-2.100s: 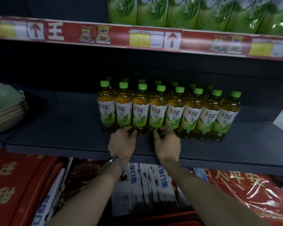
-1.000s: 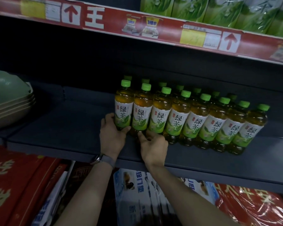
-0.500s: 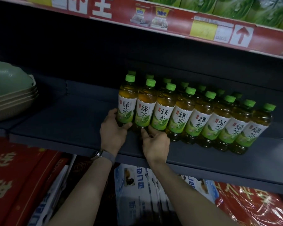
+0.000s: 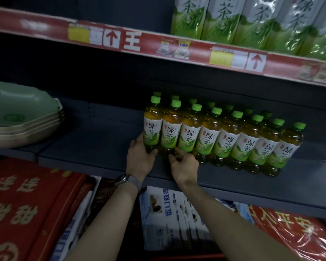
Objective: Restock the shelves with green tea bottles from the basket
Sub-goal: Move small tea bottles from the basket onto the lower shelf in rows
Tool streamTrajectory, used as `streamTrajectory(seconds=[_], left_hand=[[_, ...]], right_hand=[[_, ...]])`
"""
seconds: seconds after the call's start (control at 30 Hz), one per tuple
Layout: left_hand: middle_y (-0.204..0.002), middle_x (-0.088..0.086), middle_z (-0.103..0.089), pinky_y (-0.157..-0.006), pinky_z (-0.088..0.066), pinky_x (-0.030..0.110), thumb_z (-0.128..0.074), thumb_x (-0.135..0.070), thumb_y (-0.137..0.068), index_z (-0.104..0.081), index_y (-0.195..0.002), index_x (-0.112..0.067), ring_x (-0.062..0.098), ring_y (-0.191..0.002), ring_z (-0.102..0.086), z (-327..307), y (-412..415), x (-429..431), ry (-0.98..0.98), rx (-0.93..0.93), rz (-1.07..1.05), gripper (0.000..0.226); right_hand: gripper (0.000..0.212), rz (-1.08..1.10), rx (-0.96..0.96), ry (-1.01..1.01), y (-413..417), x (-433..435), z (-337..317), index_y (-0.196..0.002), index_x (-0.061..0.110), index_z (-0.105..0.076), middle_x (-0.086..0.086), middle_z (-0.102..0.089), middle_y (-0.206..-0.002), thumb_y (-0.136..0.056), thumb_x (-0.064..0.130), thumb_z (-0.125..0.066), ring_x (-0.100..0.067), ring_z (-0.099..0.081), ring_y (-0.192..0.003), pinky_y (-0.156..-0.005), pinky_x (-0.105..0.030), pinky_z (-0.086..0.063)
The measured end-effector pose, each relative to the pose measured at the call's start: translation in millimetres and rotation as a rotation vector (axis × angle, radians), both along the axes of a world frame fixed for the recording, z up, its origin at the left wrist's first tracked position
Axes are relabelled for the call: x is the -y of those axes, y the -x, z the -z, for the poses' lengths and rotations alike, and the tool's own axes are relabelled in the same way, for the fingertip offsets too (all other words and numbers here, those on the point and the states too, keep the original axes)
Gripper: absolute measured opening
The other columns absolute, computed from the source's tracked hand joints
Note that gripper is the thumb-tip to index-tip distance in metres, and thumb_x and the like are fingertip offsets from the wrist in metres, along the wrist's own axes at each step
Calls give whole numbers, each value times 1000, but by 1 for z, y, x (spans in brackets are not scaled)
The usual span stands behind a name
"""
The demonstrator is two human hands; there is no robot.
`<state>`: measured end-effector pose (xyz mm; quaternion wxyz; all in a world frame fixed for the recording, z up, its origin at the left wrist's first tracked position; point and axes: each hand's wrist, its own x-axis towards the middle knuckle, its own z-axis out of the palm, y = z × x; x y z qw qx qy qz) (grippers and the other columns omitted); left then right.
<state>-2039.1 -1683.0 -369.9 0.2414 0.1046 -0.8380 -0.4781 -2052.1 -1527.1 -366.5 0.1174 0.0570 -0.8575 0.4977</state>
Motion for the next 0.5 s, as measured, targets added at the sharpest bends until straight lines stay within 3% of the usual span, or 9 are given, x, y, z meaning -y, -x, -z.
streamTrajectory(seconds=[0.13,0.2,0.3,0.4,0.5], left_hand=[[-122,0,-65,-98,-51,33,-74,-25,-92,-62,-135,-26,20,-117,-61,-18,-35,-2,81,71,28,44],[-116,-5,-66,-94,-50,28,-72,-25,-95,-64,-131,-24,15,-110,-62,-33,-55,-12,101,91,44,36],[-111,-8,-68,-96,-53,29,-72,-29,-97,-68,-127,-23,13,-108,-65,-57,-87,-30,135,78,78,31],[-108,-13,-71,-94,-58,33,-71,-41,-94,-69,-126,-30,8,-104,-69,-85,-120,-49,249,65,136,33],[-104,-21,-72,-86,-57,21,-70,-46,-95,-69,-126,-36,-5,-95,-67,-134,-146,-63,320,1,205,32]], right_hand=[[30,-50,113,29,-25,-15,-16,-127,11,-75,5,-70,-104,-100,24,-72,-10,-63,-105,-87,-13,-41],[26,-89,126,-9,-37,-26,-25,-121,13,-79,3,-75,-110,-99,25,-72,-12,-66,-110,-87,-13,-41],[21,-214,219,-37,-59,-45,-48,-114,18,-81,2,-78,-114,-95,21,-71,-15,-68,-112,-95,-21,-49],[32,-406,337,40,-85,-74,-85,-117,8,-79,-8,-80,-112,-87,19,-76,-26,-72,-111,-105,-40,-57],[23,-494,294,114,-107,-110,-139,-118,8,-78,-9,-80,-110,-96,10,-73,-24,-76,-105,-97,-33,-61]])
